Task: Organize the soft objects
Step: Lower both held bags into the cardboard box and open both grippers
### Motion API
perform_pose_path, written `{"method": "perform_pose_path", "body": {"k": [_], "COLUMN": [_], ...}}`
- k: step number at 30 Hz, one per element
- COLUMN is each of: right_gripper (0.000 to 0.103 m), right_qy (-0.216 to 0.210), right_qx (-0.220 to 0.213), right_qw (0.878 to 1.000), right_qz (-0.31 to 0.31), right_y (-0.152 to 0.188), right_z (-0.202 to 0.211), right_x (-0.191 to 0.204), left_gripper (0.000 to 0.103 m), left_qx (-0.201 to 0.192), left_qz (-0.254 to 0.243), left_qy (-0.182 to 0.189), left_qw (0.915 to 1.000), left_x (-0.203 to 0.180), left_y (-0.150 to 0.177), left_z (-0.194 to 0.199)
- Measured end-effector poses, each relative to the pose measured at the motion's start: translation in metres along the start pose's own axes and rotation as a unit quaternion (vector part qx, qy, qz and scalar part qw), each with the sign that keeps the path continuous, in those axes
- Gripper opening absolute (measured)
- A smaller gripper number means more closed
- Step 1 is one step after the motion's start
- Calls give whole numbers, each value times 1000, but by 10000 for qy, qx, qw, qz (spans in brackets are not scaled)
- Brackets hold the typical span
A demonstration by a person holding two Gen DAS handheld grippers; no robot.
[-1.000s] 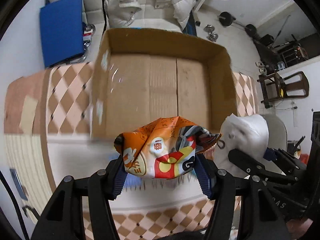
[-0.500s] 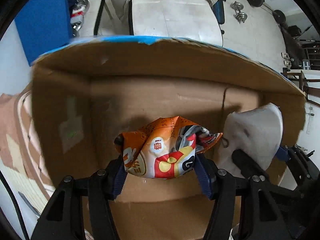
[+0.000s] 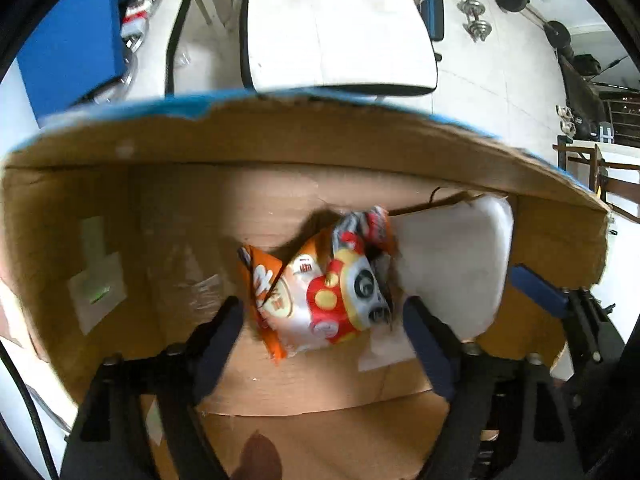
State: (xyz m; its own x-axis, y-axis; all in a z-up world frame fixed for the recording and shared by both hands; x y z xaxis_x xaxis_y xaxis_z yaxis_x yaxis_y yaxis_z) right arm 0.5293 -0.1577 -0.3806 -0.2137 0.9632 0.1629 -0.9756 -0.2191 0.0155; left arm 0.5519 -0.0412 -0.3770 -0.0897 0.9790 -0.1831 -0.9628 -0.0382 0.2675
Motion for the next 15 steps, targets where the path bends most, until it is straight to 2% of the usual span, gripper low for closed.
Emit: {"method": "perform_pose_path", "body": {"k": [2,4,8,12,15], "right_gripper": [103,103,103,103,103], "right_qy": [55,28,61,140,59], "right_qx": [-70,-258,-765,-1169,-1292], "right_qw": [9999,9996,9968,9930,9916], "right_qz": [-54,-118,-203,-80,-72], "right_y": [3,9,29,59,91], "right_z": [9,23,59,95,113], "right_x": [-4,-7,-7,1,0], "left_gripper": [99,100,101,101,101], "left_qx": [-64,-232,-715,-1340,-1972], "left_qz": [74,117,-15,-208,-230], "left_qy": [133,157,-52,-392,-736], "left_qw": [9999,9995,9974,9900,9773], "left_x": [3,4,-2,-5,1], "left_y": [8,21,52,93,140], "left_z": [10,26,57,89,110]}}
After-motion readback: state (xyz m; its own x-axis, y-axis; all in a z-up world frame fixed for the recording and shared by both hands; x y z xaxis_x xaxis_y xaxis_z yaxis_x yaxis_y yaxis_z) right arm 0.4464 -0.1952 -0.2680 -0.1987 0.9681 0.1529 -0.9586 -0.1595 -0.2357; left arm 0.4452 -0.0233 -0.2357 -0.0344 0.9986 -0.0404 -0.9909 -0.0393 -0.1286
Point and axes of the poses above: each gripper's, at about its wrist camera, not at the fingertips, and z roughly against the way its jaws point, x to its left, y to its underside, the point moved 2 cm from there along -z, roughly the way its jaws point, and after that the axes turned 6 degrees about z, right-handed, at the moved point
